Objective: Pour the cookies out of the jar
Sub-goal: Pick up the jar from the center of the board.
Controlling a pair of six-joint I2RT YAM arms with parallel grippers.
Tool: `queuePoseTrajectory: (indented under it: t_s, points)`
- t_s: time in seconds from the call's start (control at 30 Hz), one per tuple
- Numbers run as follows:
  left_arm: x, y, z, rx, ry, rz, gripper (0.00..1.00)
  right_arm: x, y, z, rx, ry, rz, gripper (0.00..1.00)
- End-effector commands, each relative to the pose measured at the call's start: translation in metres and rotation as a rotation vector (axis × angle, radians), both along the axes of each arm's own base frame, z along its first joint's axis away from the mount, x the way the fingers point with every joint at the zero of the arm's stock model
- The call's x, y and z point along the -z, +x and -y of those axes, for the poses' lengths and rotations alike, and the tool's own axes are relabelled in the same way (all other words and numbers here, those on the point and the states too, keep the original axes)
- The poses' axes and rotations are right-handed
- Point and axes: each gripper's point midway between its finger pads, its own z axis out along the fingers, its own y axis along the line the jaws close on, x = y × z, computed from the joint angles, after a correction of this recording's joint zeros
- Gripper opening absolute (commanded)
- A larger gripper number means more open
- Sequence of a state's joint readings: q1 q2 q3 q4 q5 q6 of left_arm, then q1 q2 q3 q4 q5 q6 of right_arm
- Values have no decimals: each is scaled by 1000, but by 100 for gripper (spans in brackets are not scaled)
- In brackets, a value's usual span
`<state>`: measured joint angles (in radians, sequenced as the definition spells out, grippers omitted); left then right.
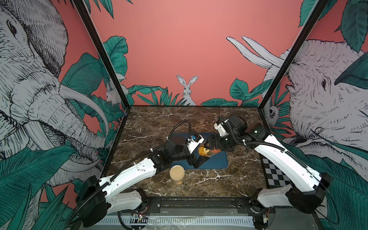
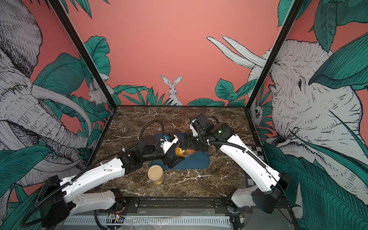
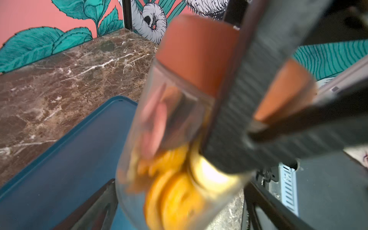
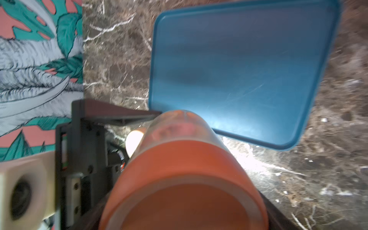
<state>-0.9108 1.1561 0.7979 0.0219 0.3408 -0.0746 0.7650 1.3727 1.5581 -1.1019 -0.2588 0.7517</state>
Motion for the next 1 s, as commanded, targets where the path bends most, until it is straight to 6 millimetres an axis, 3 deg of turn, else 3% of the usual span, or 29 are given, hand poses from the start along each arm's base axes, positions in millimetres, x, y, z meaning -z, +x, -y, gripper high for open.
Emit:
queuePoseTrajectory:
  t_s: [0.0,0.2,0.33,0.6,0.73,0.97]
  points:
    - [-15,-4,10,84,-60,135,99,-39,1,-37,-122,211,72,0]
    - [-20,-1,12,57,-166,178,99,-55,-7,-58,-184,358,53,0]
    - [-30,2,7,19,-234,204,93,-57,-9,-65,-190,422,34,0]
    - [-42,-1,0,-3,-311,225,52,-50,-8,-72,-166,491,1,0]
    - [-52,6,-7,-74,-353,223,43,-40,-6,-73,-145,497,-17,0]
    - [-77,5,-14,-97,-405,239,0,-9,1,-71,-72,517,-71,0]
